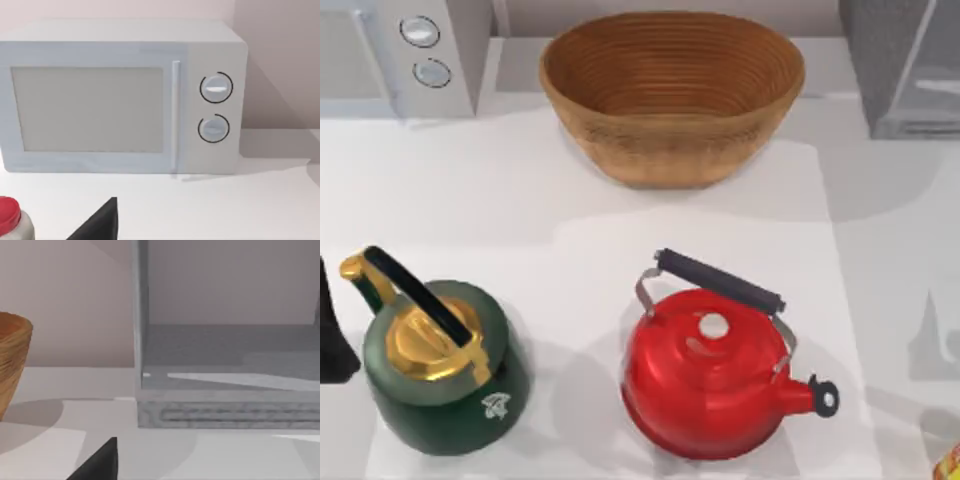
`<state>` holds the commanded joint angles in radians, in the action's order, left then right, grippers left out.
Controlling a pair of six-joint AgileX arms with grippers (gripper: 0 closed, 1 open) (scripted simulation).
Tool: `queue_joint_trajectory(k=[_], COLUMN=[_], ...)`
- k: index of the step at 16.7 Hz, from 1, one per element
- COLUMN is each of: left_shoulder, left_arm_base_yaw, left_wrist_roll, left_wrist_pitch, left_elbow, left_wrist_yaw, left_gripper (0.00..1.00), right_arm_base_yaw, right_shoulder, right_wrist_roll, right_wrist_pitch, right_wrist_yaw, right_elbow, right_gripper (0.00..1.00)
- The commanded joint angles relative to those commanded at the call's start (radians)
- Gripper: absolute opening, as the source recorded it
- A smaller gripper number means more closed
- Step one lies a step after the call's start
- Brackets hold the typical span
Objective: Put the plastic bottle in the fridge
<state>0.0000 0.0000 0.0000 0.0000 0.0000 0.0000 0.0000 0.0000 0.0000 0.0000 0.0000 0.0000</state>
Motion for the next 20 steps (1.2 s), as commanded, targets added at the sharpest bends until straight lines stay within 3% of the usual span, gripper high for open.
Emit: queue_joint_trajectory(k=[5,9,13,20], left_shoulder=[0.000,0.000,0.000,0.000], left_arm_base_yaw=[0.000,0.000,0.000,0.000], left_wrist_roll=[0.000,0.000,0.000,0.000], left_wrist_pitch=[0.000,0.000,0.000,0.000], left_elbow=[0.000,0.000,0.000,0.000], left_wrist_yaw=[0.000,0.000,0.000,0.000], left_gripper=[1.00,1.00,1.00,1.00], right_arm_base_yaw=[-0.061,-0.233,-0.449,-0.752], right_shoulder=[0.062,0.286,0.629,1.363], right_wrist_roll=[-0.064,-0.298,-0.700,-1.487], right_wrist_pitch=[-0.037,-0.159,-0.316,-0.583], right_wrist_yaw=[-0.040,-0.178,-0.385,-0.839], right_elbow=[0.054,0.208,0.373,0.573], right_gripper=[1.00,1.00,1.00,1.00])
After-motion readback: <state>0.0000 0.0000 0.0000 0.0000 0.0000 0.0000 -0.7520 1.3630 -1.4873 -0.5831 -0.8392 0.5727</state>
